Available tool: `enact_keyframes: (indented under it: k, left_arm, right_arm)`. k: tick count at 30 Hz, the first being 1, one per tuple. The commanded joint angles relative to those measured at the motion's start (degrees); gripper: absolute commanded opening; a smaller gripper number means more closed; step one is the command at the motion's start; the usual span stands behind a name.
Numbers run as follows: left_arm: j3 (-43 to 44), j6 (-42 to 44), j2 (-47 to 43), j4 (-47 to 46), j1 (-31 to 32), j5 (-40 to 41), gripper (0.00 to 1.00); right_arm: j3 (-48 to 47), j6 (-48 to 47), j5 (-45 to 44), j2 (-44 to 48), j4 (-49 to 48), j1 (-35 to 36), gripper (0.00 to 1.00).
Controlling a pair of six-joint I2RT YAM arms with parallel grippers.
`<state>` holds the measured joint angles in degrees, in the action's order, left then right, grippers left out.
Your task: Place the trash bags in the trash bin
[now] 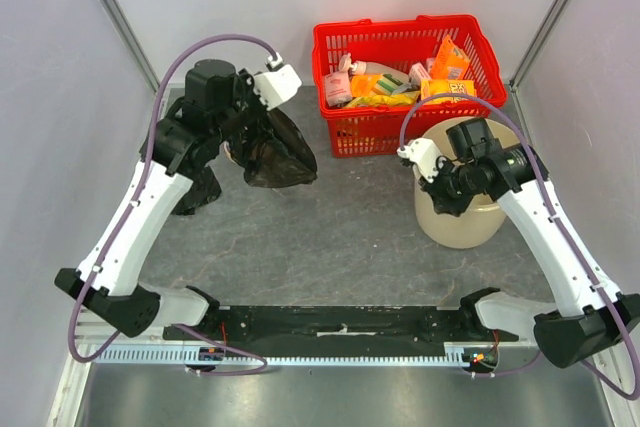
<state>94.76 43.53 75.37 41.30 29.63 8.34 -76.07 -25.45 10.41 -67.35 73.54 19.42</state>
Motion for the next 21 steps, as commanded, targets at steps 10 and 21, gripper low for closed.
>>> enact_keyframes:
  k: [10, 21]
  left_arm:
    - [31.78, -0.55, 10.76, 11.08, -5.46, -6.22, 0.02]
    - [33.29, -1.34, 7.77, 8.36, -5.72, -4.99, 0.02]
  right_arm:
    - [-9.62, 4.18, 10.15, -6.82, -4.79, 19.94, 0.00]
    - [-11.64, 5.33, 5.58, -15.08, -15.35, 36.20, 0.00]
